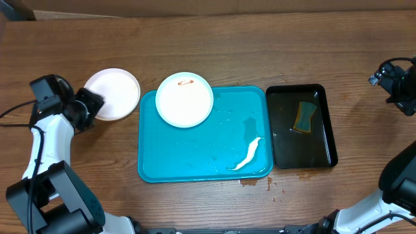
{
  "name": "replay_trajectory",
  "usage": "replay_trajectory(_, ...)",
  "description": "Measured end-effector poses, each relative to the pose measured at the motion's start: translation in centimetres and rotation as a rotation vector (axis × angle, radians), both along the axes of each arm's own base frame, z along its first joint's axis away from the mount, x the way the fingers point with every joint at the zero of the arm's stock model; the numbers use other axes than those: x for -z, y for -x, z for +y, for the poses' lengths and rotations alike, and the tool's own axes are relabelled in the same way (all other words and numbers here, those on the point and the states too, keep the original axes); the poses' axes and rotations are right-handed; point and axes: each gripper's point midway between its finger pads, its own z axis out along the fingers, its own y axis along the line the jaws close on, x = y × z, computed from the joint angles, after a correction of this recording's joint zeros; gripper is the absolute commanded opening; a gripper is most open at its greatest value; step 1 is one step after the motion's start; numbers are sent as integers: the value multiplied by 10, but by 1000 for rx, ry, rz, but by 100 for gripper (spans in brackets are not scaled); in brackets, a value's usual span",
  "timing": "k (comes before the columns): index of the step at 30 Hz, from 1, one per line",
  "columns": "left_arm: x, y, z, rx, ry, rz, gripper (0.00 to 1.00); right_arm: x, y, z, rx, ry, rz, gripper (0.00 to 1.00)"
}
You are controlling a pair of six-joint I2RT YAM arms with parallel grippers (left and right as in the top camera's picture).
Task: Clean dirty plates on tray and stack at the side
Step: 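Carry the white plate left and stack it on the yellow plate, then move the left gripper to the remaining white plate's rim and grip it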
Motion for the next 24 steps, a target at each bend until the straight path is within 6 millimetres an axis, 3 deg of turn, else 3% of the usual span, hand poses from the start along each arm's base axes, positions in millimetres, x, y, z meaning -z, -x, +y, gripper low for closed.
replay_trajectory(5, -13, -1, -48, 156, 61, 38, 69, 0, 0, 0, 0, 0, 0, 100)
replay_trajectory(9, -27, 1, -94, 283, 43, 100, 63, 0, 0, 0, 0, 0, 0, 100)
replay_trajectory(16, -20, 17, -171, 493, -87, 192, 55, 0, 0, 0, 0, 0, 0, 100)
replay_trajectory(19, -16, 22, -190, 522, -147, 216, 52, 0, 0, 0, 0, 0, 0, 100)
replay_trajectory(24, -7, 26, -195, 471, -215, 252, 39, 0, 0, 0, 0, 0, 0, 100)
